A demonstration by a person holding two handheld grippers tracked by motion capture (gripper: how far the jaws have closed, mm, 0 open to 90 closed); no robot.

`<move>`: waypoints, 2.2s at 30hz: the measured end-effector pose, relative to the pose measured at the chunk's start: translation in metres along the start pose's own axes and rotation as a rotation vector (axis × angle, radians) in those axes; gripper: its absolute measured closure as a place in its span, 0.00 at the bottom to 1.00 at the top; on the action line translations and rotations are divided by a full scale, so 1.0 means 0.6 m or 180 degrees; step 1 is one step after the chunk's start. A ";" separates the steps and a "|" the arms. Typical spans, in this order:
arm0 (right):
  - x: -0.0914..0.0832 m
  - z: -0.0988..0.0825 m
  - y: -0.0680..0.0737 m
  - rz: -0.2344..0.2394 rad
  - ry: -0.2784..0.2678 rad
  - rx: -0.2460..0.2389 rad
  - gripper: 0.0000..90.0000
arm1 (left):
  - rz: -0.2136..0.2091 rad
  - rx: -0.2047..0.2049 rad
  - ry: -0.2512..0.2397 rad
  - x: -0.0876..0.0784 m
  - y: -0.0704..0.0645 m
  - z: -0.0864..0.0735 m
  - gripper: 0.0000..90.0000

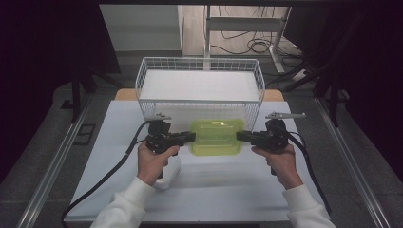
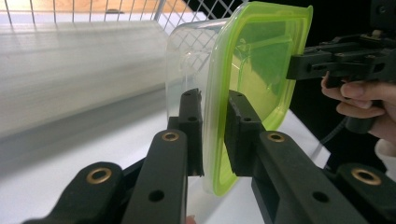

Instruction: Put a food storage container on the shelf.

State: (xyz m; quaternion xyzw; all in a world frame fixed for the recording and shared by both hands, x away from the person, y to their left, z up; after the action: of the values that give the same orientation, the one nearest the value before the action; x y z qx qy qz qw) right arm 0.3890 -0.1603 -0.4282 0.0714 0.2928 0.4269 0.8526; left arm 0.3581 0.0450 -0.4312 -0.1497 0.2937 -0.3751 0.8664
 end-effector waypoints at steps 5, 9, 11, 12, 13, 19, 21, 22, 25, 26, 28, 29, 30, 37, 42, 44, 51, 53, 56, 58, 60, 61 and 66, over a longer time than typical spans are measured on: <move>0.007 0.036 0.011 0.0027 -0.0056 -0.0034 0.87 | 0.0032 0.0074 -0.0074 -0.017 0.002 0.034 0.87; 0.009 0.066 0.017 0.0041 -0.0108 -0.0073 0.87 | -0.0028 0.0031 -0.0089 -0.024 0.006 0.060 0.87; 0.008 0.081 0.019 0.0050 -0.0130 -0.0098 0.87 | -0.0053 0.0031 -0.0119 -0.027 0.006 0.073 0.87; 0.008 0.088 0.020 0.0052 -0.0145 -0.0102 0.87 | -0.0066 0.0030 -0.0133 -0.028 0.006 0.078 0.87; 0.007 0.096 0.021 0.0056 -0.0170 -0.0107 0.87 | -0.0074 0.0014 -0.0152 -0.030 0.007 0.084 0.87; 0.011 0.138 0.024 0.0032 -0.0198 -0.0187 0.87 | -0.0064 0.0036 -0.0197 -0.034 0.011 0.124 0.87; 0.012 0.152 0.022 0.0049 -0.0218 -0.0171 0.87 | -0.0074 0.0053 -0.0200 -0.035 0.013 0.140 0.87; 0.013 0.160 0.020 0.0059 -0.0232 -0.0164 0.87 | -0.0078 0.0056 -0.0199 -0.035 0.014 0.149 0.87; 0.019 0.181 0.014 0.0072 -0.0262 -0.0118 0.87 | -0.0075 0.0054 -0.0179 -0.033 0.023 0.172 0.87; 0.022 0.187 0.012 0.0067 -0.0256 -0.0109 0.87 | -0.0073 0.0053 -0.0183 -0.032 0.026 0.179 0.87; 0.027 0.201 0.008 0.0073 -0.0266 -0.0078 0.87 | -0.0081 0.0035 -0.0174 -0.029 0.031 0.192 0.87; 0.029 0.207 0.005 0.0063 -0.0274 -0.0076 0.87 | -0.0090 0.0028 -0.0173 -0.028 0.034 0.199 0.87; 0.031 0.214 0.004 0.0067 -0.0281 -0.0064 0.87 | -0.0094 0.0021 -0.0181 -0.028 0.036 0.206 0.87; 0.049 0.247 -0.010 0.0081 -0.0258 0.0022 0.87 | -0.0122 -0.0025 -0.0126 -0.022 0.058 0.239 0.87; 0.059 0.254 -0.014 0.0082 -0.0230 0.0062 0.87 | -0.0105 -0.0018 -0.0101 -0.021 0.067 0.246 0.87; 0.061 0.255 -0.014 0.0088 -0.0234 0.0080 0.87 | -0.0109 -0.0023 -0.0099 -0.022 0.068 0.247 0.87; 0.079 0.254 -0.027 0.0052 -0.0162 0.0198 0.87 | -0.0096 -0.0161 -0.0015 -0.007 0.091 0.249 0.87; 0.089 0.252 -0.035 0.0039 -0.0124 0.0275 0.87 | -0.0067 -0.0203 0.0041 0.000 0.103 0.248 0.87; 0.106 0.249 -0.044 -0.0006 -0.0054 0.0371 0.87 | -0.0028 -0.0288 0.0119 0.010 0.122 0.247 0.88; 0.116 0.248 -0.050 -0.0045 -0.0020 0.0418 0.87 | -0.0028 -0.0352 0.0170 0.016 0.134 0.247 0.88; 0.124 0.251 -0.055 -0.0071 -0.0023 0.0510 0.87 | -0.0084 -0.0471 0.0156 0.020 0.140 0.250 0.88; 0.126 0.253 -0.058 -0.0071 -0.0026 0.0540 0.87 | -0.0084 -0.0493 0.0165 0.021 0.144 0.252 0.88; 0.139 0.263 -0.070 -0.0106 -0.0009 0.0769 0.87 | -0.0151 -0.0768 0.0188 0.030 0.159 0.261 0.88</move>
State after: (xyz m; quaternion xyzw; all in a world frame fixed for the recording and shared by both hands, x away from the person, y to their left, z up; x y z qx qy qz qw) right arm 0.5450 -0.1023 -0.3513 0.1693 0.3420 0.3742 0.8452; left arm 0.5188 0.1024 -0.3616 -0.2487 0.3584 -0.3617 0.8240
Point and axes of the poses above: each handheld gripper's, and its own axes: x roughly forward along the jaws, z roughly out of its top, y roughly to its left, the point moved 9 cm from there along x, roughly forward along the jaws, and after that the axes turned 4 degrees about -y, right-handed, at the moved point
